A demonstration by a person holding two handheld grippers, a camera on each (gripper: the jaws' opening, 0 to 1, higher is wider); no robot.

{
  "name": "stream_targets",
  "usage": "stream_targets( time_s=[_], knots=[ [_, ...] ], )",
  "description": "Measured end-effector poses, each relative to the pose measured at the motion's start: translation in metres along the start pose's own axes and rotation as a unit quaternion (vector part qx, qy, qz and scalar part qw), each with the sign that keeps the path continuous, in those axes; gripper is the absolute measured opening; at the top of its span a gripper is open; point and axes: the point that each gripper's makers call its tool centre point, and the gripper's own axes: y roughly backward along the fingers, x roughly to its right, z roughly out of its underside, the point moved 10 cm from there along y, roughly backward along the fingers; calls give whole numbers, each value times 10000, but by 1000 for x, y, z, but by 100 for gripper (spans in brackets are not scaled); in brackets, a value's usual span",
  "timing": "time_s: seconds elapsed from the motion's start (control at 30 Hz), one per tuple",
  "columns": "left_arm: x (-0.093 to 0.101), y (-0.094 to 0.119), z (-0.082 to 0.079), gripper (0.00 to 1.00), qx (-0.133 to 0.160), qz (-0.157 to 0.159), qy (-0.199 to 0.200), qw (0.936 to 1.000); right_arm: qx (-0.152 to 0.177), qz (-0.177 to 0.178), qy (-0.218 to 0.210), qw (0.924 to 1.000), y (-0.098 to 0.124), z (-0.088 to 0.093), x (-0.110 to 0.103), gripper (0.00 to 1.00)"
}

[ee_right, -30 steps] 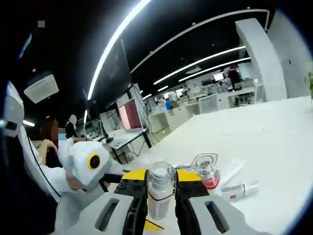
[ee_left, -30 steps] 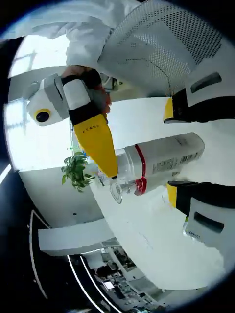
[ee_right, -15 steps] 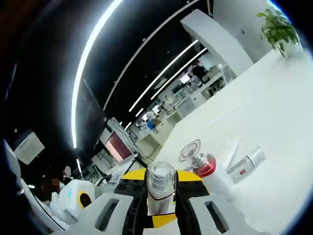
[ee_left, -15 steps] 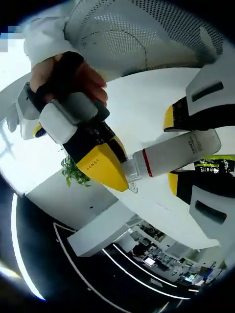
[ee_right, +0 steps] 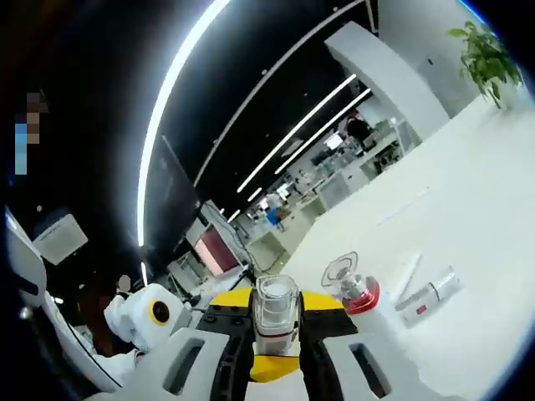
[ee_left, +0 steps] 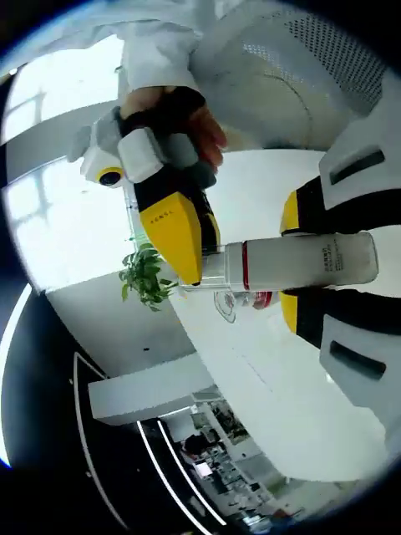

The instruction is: Arrange the skincare products in the storage area until every visible bottle or jar stands upright without overlapping.

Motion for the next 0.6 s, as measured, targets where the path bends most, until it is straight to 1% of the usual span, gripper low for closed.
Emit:
stream_targets(
  time_s=[0.03, 0.07, 0.1, 0.17, 0.23, 0.27, 0.3, 0.33, 0.37, 0.47, 0.5, 0.53, 0.6],
  knots=[
    [1, 1, -2, 20, 72, 72, 213, 9997, -22, 6, -40, 10000, 0, -2, 1, 10],
    [1, 1, -4, 20, 214, 195, 435, 9986, -25, -78, 75, 9999, 1, -5, 1, 10],
    [0, 1, -4, 20, 250, 245, 658, 9972, -31, -97, 159, 9998, 1, -7, 2, 11],
    [0, 2, -5, 20, 400, 401, 905, 9943, -73, -194, 266, 9994, 3, -10, 3, 12],
    [1, 2, -4, 20, 470, 565, 1175, 9903, -76, -285, 290, 9991, 4, -13, 3, 12],
    [-3, 3, -2, 20, 473, 583, 1187, 9901, -95, -305, 258, 9992, 4, -13, 4, 13],
    [-4, 3, -2, 20, 475, 631, 1281, 9886, -100, -329, 236, 9991, 4, -13, 5, 14],
    [0, 4, -2, 20, 519, 653, 1399, 9866, -88, -522, 134, 9985, 4, -12, 3, 18],
    [0, 5, -2, 20, 585, 723, 1637, 9821, -74, -424, 111, 9990, 4, -13, 5, 19],
    [-5, 6, -2, 19, 730, 855, 1919, 9749, -1, -537, -55, 9985, 3, -13, 4, 20],
    [-6, 7, -1, 19, 761, 908, 2065, 9712, -1, -559, -72, 9984, 3, -13, 4, 21],
    [-6, 7, -1, 19, 781, 887, 2066, 9713, 14, -577, -90, 9983, 2, -13, 4, 21],
    [-7, 7, 0, 19, 793, 929, 2172, 9684, 16, -607, -114, 9981, 1, -13, 4, 22]
  ],
)
